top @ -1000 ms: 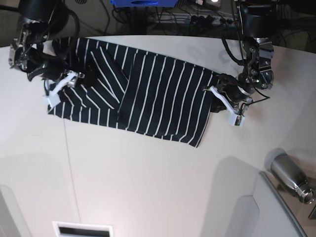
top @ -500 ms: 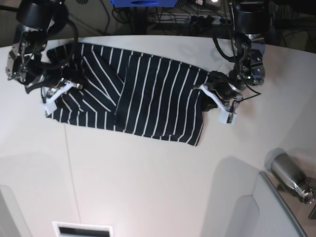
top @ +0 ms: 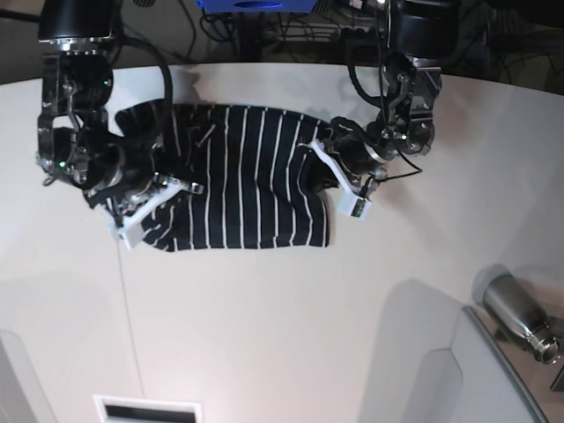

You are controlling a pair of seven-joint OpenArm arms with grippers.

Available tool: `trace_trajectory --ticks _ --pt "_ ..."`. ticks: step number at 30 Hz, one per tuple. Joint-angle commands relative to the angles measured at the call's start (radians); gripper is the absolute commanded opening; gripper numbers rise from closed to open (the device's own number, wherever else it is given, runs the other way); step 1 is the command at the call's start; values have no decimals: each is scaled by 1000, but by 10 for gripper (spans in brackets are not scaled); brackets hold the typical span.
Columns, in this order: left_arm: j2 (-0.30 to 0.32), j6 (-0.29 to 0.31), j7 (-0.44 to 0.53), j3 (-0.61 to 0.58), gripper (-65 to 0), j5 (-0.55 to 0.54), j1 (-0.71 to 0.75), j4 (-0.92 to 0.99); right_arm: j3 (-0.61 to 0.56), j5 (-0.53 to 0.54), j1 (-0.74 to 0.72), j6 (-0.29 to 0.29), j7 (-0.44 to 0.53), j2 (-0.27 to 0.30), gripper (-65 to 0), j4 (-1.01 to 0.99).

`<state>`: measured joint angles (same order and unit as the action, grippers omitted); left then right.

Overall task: Layout the t-shirt on the table in an organized manner, then fold the t-shirt properly
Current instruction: 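Grasp the striped shirt strip end with both grippers, then fold the grasped strip end over onto the shirt with both grippers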

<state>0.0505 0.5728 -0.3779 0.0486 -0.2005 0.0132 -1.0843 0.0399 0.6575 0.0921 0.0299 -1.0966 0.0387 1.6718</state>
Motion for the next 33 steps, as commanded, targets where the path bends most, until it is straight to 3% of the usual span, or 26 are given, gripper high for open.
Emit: trace_trajectory --ticks 1,12,26,33 --pt "1 -6 -22 -2 -650 16 -6 -7 -18 21 -16 9 8 2 -647 31" --pt "4 -6 -22 -3 -650 16 -3 -6 -234 20 -122 124 6 0 -647 11" --pt "9 -6 -25 4 -650 23 18 -78 -426 17 -234 129 88 2 -644 -226" --pt "22 -6 -97 6 -650 16 20 -144 -464 17 -263 129 88 -1 -617 -252"
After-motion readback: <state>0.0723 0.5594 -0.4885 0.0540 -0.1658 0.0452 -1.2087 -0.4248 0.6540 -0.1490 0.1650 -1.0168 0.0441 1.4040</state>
